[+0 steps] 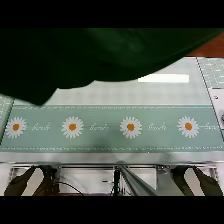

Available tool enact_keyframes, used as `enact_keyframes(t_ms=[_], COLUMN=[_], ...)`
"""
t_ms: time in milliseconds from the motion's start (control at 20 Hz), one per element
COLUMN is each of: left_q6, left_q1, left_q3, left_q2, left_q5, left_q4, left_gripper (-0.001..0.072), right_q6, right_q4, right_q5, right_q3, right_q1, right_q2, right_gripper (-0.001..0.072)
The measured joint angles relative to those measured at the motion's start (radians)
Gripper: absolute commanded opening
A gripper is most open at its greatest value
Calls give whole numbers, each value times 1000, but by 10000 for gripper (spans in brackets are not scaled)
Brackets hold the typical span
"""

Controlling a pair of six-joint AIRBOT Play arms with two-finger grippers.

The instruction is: Fold the shirts.

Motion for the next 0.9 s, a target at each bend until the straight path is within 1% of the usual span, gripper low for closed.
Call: enact_keyframes(t_ms=[100,250,400,500,600,700,800,900], left_q6=[-53,-139,-207,-226,-237,-223,-195,-171], left_q1=[0,0,0,0,0,0,0,-13], left_q3=[14,24,25,3,-66,-191,-362,-554], left_q2=[60,135,172,185,193,206,217,222], left_q5=[-26,-127,-264,-333,-364,-387,-394,-384], left_q4=[31,80,159,208,256,275,300,315], left_gripper=[23,23,23,23,22,22,22,22], right_q6=[41,96,127,132,133,132,132,131], right_q4=[-20,-99,-257,-383,-507,-640,-771,-854], right_q5=[22,126,331,490,610,678,707,709], right_q3=[82,190,254,272,273,256,225,202], right_q1=[-1,-2,0,32,102,184,265,333], right_q2=[12,21,19,-4,-40,-91,-170,-270], right_gripper=[18,17,17,17,16,17,17,17])
